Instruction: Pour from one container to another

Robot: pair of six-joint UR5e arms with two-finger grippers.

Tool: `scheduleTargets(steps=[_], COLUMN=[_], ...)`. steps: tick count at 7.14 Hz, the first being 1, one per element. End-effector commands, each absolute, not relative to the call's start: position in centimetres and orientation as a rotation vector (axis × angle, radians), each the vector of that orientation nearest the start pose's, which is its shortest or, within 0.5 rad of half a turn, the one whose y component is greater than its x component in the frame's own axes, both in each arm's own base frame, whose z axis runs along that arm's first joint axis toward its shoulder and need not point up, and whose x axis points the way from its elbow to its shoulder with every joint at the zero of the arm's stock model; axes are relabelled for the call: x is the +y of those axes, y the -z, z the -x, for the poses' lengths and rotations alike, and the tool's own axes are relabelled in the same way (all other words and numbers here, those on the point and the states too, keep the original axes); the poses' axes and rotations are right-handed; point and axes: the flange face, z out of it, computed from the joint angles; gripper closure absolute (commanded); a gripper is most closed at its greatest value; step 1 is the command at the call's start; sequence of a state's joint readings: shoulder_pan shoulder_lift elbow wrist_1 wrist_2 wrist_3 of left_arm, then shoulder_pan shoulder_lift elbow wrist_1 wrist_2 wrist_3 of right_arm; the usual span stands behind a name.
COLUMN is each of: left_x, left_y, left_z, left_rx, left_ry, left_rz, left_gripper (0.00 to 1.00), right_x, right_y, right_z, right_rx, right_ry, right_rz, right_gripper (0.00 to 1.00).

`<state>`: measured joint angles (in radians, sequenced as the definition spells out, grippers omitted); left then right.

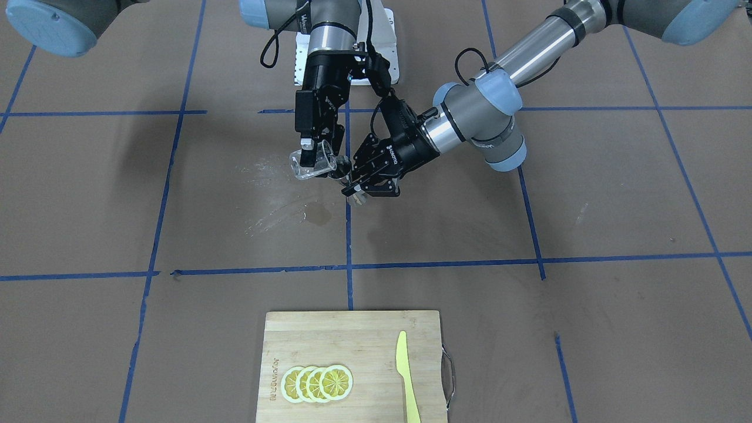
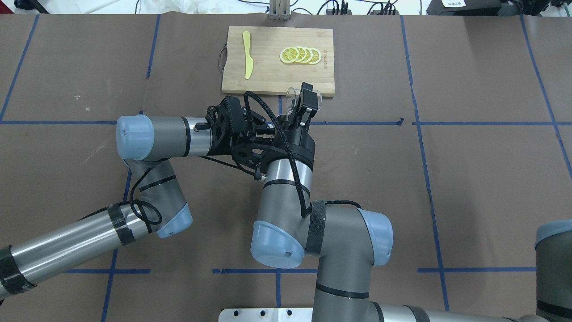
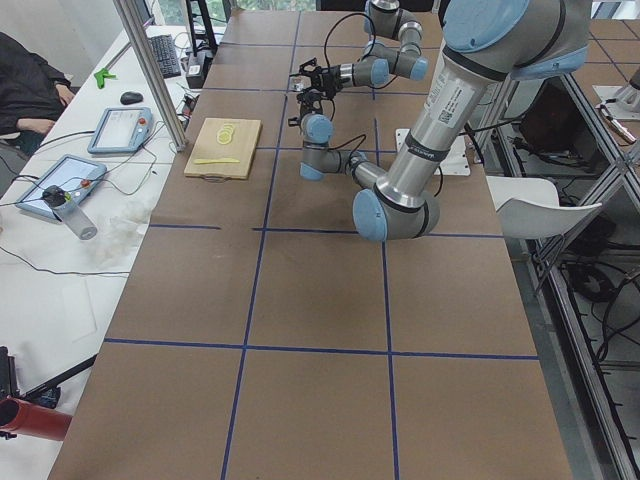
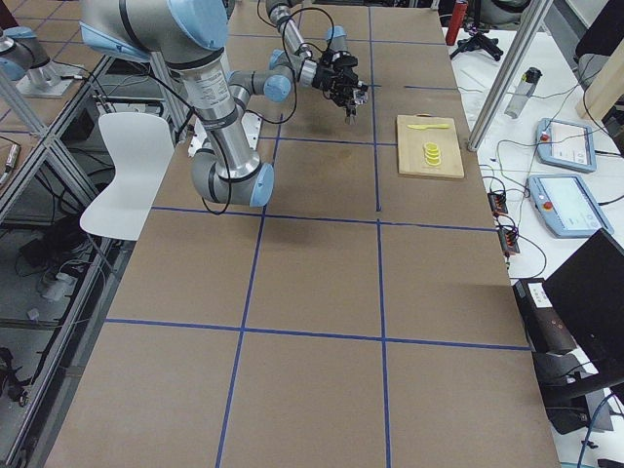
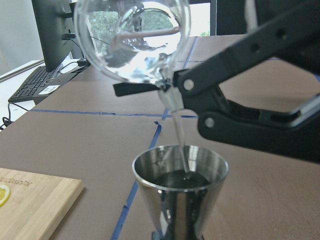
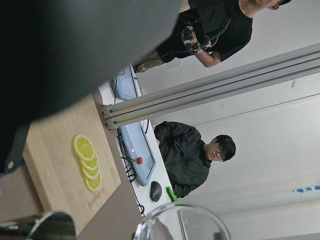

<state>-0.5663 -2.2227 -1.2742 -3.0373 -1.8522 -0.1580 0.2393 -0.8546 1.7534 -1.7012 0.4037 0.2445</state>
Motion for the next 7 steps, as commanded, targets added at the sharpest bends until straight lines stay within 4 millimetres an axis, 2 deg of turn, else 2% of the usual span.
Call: scheduleTargets(steps=[1,7], left_x=[-46.0,-45.99], left_y=[-24.44,-24.43], left_z=[-52.92,-52.9], left_rx=[1.21,1.207], left_ry=[-0.846,-0.85], left_rz=[-1.46,-1.466], left_gripper=[1.0,1.0], right_x=[-36.61,-36.63], right_y=[-13.44,-13.37], right_z=[55.05,54.97], right_rx=[0.322,0.386], right_ry=[0.5,0.567], right_rz=[-1.266,-1.261], right_gripper=[1.0,1.0])
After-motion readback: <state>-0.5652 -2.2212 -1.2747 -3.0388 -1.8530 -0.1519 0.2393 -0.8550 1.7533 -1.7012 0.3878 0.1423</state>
